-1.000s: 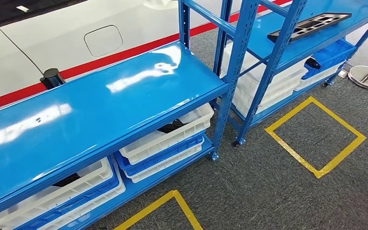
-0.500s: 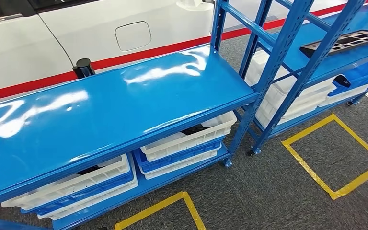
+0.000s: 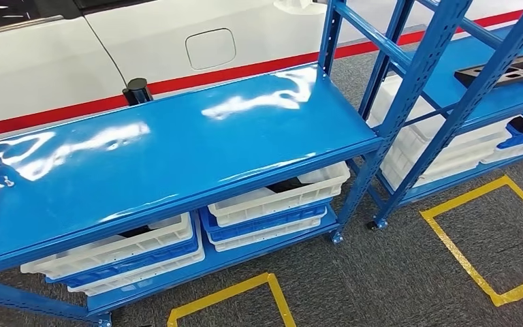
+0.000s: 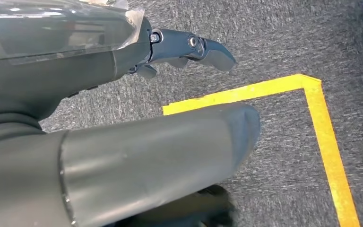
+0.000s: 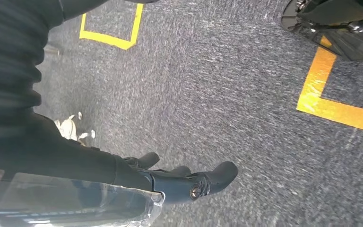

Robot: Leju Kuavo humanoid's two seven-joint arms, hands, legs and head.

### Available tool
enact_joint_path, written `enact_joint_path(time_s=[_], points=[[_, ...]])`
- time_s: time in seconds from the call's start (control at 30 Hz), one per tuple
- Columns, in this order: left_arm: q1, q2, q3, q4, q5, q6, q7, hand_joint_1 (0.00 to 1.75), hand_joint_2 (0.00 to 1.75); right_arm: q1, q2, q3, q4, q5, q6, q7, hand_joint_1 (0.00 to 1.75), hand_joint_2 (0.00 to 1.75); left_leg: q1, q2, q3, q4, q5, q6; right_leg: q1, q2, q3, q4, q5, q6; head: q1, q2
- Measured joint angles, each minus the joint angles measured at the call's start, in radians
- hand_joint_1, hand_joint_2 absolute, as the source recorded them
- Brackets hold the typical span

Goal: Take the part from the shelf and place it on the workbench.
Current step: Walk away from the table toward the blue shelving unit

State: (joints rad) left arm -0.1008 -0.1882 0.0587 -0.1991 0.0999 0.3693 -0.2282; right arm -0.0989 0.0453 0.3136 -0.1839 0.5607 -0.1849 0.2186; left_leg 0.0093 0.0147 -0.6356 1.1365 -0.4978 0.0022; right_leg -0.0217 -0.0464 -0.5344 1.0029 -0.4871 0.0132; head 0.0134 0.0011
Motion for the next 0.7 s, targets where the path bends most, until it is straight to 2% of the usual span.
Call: enact_joint_path(time_s=[0.03,0.07,0.1,0.17,0.23,0.27,0.33,0.37,0.4,0.43,0.47,0.5,0.57,0.6,0.7], points=[[-0.002,0.000,0.000,0.000,0.000,0.000,0.000,0.00,0.00,-0.001,0.001,0.000,0.000,0.001,0.001,0.000,0.00,1.75,-0.002,0.012,0.033,-0.065,0.023,0.005,0.004,-0.005,0.002,0.000,-0.002,0.004,0.000,0.000],[-0.003,0.000,0.000,0.000,0.000,0.000,0.000,0.00,0.00,-0.002,0.002,0.000,0.000,0.001,0.002,0.000,0.00,1.75,-0.005,0.022,0.054,-0.107,0.035,0.009,0.007,-0.011,0.003,0.000,-0.004,0.008,0.001,0.000],[-0.004,0.000,0.000,0.000,0.000,0.000,-0.001,0.00,0.00,-0.003,0.002,0.000,0.000,0.003,0.004,0.000,0.00,1.75,-0.009,0.026,0.061,-0.124,0.036,0.013,0.010,-0.016,0.005,0.000,-0.006,0.013,0.002,0.000],[-0.003,0.000,0.000,0.000,0.000,0.000,-0.001,0.00,0.00,-0.004,0.004,0.000,0.000,0.007,0.007,0.003,0.00,1.75,-0.013,0.012,0.062,-0.132,0.037,0.024,0.012,-0.026,0.007,-0.002,-0.009,0.024,0.002,0.000],[-0.003,-0.001,0.001,0.000,0.000,0.000,-0.001,0.00,0.00,-0.007,0.004,0.000,-0.001,0.011,0.007,0.005,0.00,1.75,-0.010,-0.001,0.068,-0.142,0.045,0.036,0.011,-0.011,-0.004,0.024,-0.026,0.032,0.003,0.000],[-0.004,-0.001,0.001,0.000,0.000,0.001,-0.001,0.00,0.00,-0.008,0.003,0.000,-0.001,0.012,0.007,0.005,0.00,1.75,-0.007,-0.008,0.071,-0.146,0.048,0.041,0.011,0.005,-0.023,0.066,-0.047,0.032,0.005,0.000],[-0.005,-0.003,0.002,0.000,0.000,0.001,-0.001,0.00,0.00,-0.008,0.002,0.000,-0.001,0.012,0.008,0.006,0.00,1.75,-0.006,-0.022,0.070,-0.146,0.049,0.046,0.009,0.032,-0.089,0.201,-0.102,0.026,0.008,0.000],[-0.004,-0.004,0.002,0.000,0.000,0.001,0.000,0.00,0.00,-0.006,0.002,0.000,-0.001,0.012,0.008,0.006,0.00,1.75,-0.007,-0.031,0.069,-0.146,0.049,0.047,0.009,0.037,-0.120,0.261,-0.120,0.026,0.008,0.000],[-0.003,-0.004,0.002,0.000,0.000,0.001,0.000,0.00,0.00,-0.005,0.002,0.000,-0.001,0.013,0.008,0.007,0.00,1.75,-0.007,-0.041,0.069,-0.146,0.049,0.047,0.008,0.040,-0.137,0.290,-0.122,0.030,0.008,0.000],[-0.002,-0.004,0.002,0.000,0.000,0.001,0.000,0.00,0.00,-0.003,0.002,0.000,-0.001,0.013,0.008,0.007,0.00,1.75,-0.006,-0.051,0.070,-0.145,0.049,0.046,0.007,0.041,-0.134,0.276,-0.107,0.038,0.008,0.000],[-0.002,-0.004,0.002,0.000,0.000,0.001,0.000,0.00,0.00,-0.003,0.002,0.000,-0.001,0.013,0.008,0.007,0.00,1.75,-0.005,-0.060,0.071,-0.144,0.049,0.045,0.004,0.044,-0.111,0.223,-0.079,0.048,0.008,0.000],[-0.002,-0.004,0.003,0.000,0.000,0.001,0.000,0.00,0.00,-0.004,0.001,0.000,-0.001,0.014,0.008,0.007,0.00,1.75,-0.005,-0.070,0.071,-0.142,0.047,0.042,0.000,0.054,-0.078,0.147,-0.046,0.057,0.008,0.000],[-0.003,-0.004,0.003,0.000,0.000,0.001,0.000,0.00,0.00,-0.005,0.002,0.000,-0.001,0.015,0.008,0.007,0.00,1.75,-0.008,-0.083,0.069,-0.134,0.043,0.034,-0.003,0.077,-0.027,0.035,-0.008,0.063,0.009,0.000],[-0.003,-0.004,0.003,0.000,0.000,0.001,0.000,0.00,0.00,-0.006,0.002,0.000,-0.001,0.015,0.008,0.007,0.00,1.75,-0.010,-0.086,0.068,-0.131,0.041,0.030,-0.004,0.086,-0.018,0.012,-0.003,0.062,0.009,0.000],[-0.004,-0.004,0.003,0.000,0.000,0.002,0.000,0.00,0.00,-0.006,0.002,0.000,-0.001,0.016,0.008,0.007,0.00,1.75,-0.012,-0.087,0.067,-0.129,0.040,0.029,-0.002,0.087,-0.018,0.010,-0.004,0.060,0.009,0.000]])
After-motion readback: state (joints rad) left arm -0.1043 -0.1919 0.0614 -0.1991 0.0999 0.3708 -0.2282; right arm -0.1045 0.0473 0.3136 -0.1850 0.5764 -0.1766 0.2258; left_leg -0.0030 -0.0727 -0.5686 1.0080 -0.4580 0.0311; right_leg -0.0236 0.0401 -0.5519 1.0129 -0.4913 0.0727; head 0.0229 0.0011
